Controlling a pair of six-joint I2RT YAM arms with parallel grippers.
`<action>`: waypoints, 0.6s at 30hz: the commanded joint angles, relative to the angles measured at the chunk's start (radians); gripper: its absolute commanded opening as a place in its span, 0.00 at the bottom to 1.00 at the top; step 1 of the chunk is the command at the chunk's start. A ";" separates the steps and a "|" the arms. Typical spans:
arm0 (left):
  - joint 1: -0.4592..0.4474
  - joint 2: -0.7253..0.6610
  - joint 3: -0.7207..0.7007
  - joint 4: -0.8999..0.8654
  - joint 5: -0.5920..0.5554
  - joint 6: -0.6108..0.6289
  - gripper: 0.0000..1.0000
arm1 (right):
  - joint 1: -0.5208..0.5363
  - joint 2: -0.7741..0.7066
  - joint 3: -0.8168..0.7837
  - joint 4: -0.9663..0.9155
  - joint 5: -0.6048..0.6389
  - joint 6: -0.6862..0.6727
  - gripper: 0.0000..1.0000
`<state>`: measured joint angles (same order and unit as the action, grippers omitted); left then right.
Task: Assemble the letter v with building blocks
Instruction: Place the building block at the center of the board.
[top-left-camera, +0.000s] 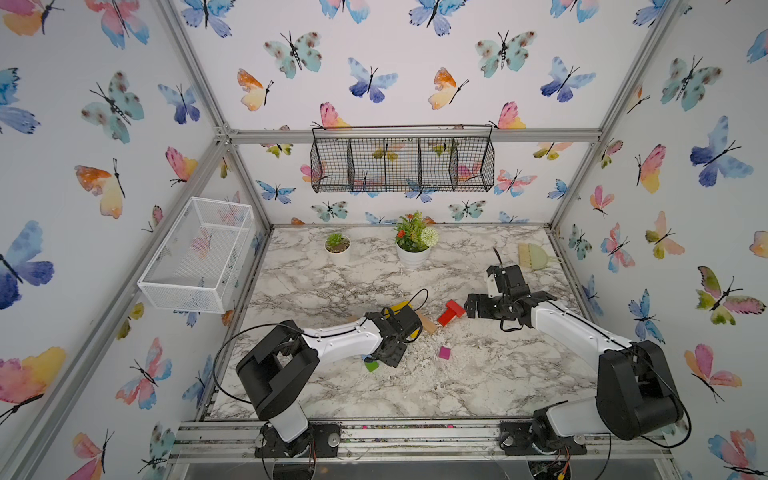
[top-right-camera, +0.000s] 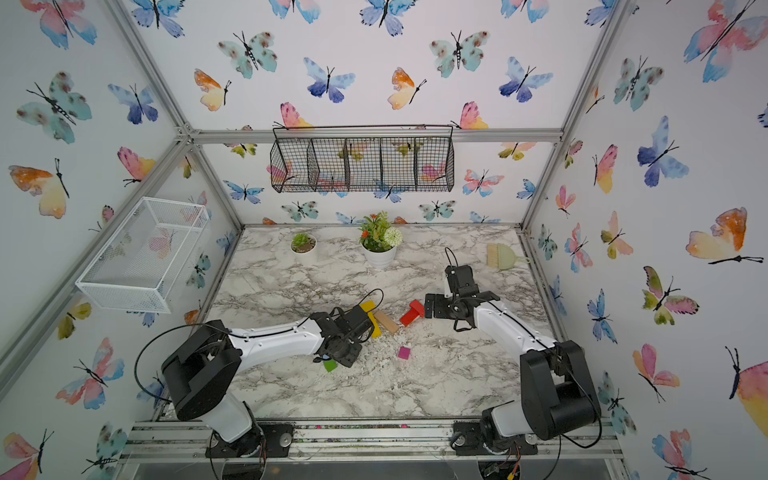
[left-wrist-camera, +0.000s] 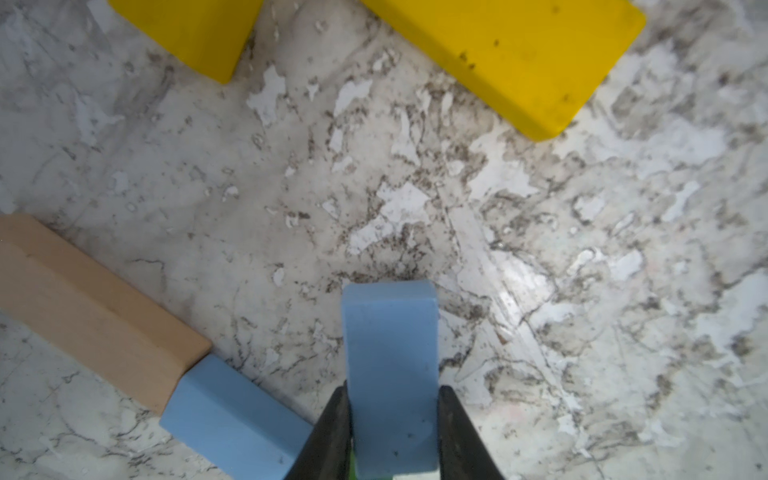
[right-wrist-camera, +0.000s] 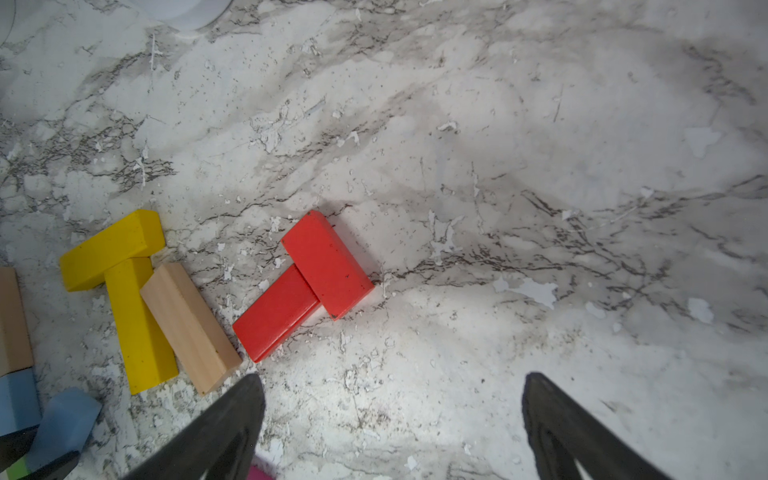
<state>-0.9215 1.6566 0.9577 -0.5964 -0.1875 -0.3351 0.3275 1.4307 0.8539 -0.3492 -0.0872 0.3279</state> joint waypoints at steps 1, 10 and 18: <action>0.009 0.026 -0.006 -0.028 -0.019 0.011 0.34 | -0.005 0.000 -0.015 0.013 -0.014 -0.006 0.98; 0.009 0.054 -0.007 -0.036 -0.030 0.004 0.38 | -0.005 0.002 -0.015 0.013 -0.014 -0.007 0.98; 0.011 0.048 -0.003 -0.046 -0.057 -0.006 0.55 | -0.005 -0.005 -0.012 0.012 -0.015 -0.007 0.98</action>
<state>-0.9169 1.6821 0.9607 -0.6098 -0.2249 -0.3374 0.3275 1.4307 0.8524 -0.3428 -0.0906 0.3279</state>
